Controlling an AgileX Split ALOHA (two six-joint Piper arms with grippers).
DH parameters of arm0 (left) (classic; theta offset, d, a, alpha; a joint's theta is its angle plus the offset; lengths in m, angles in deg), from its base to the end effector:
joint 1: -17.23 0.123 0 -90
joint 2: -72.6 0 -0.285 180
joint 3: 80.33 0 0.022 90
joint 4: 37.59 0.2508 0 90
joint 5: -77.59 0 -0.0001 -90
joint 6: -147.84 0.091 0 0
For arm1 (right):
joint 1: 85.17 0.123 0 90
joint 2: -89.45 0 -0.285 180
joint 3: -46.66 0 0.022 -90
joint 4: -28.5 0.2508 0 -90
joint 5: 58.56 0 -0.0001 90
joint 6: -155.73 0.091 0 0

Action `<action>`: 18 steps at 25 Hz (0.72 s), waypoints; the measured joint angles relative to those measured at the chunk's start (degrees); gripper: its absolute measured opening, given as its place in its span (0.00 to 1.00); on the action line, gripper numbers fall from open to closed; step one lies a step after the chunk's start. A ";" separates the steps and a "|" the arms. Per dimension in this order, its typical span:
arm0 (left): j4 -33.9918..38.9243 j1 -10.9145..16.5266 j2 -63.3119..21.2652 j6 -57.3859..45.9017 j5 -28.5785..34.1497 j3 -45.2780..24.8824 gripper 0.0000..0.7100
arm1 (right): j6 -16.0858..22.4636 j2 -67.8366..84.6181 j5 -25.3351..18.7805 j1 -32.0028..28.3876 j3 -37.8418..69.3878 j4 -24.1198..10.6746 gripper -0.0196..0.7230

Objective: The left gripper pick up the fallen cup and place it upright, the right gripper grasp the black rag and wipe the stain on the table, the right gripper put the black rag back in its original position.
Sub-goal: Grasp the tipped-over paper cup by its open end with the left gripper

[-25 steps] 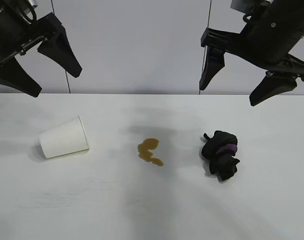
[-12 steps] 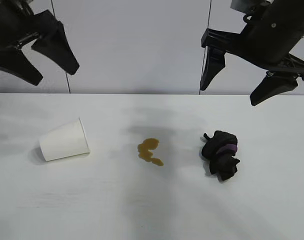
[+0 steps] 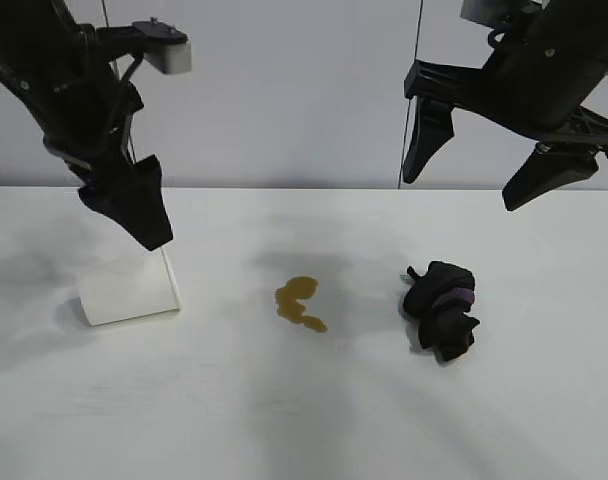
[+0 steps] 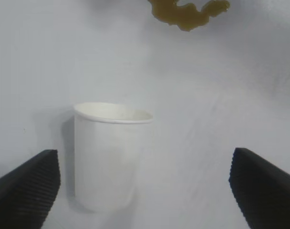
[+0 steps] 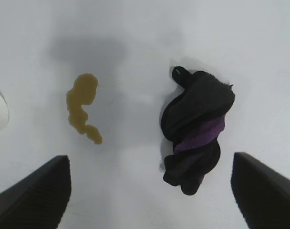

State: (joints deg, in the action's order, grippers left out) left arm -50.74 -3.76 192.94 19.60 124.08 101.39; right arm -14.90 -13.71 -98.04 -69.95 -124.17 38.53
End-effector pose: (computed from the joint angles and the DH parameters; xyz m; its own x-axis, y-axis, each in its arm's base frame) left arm 0.3669 -0.1569 0.1817 -0.3942 0.8666 -0.3061 0.8993 0.4323 0.0658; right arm 0.3336 0.1012 0.2461 -0.9014 0.0584 -0.4291 -0.0486 0.9710 0.2341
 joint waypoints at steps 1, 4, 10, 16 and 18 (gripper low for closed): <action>0.92 0.00 0.49 0.00 -0.59 0.00 0.98 | 0.00 0.00 0.00 0.00 0.00 0.00 0.88; 3.81 0.00 2.31 0.00 -1.60 0.00 0.98 | 0.00 0.00 -0.06 0.00 0.00 0.00 0.88; 4.03 0.00 4.91 -0.01 -5.12 -0.11 0.98 | -0.04 0.00 -0.06 0.00 0.00 -0.04 0.88; 3.78 0.00 7.50 -0.12 -7.15 -0.12 0.98 | -0.04 0.00 -0.06 0.00 0.00 -0.05 0.88; 3.72 0.05 7.94 -0.12 -7.33 -0.12 0.98 | -0.04 0.00 -0.06 0.00 0.00 -0.05 0.88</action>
State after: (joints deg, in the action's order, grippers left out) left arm -47.02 -3.71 200.88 19.47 116.75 101.27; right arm -14.95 -13.71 -98.09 -69.95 -124.17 38.48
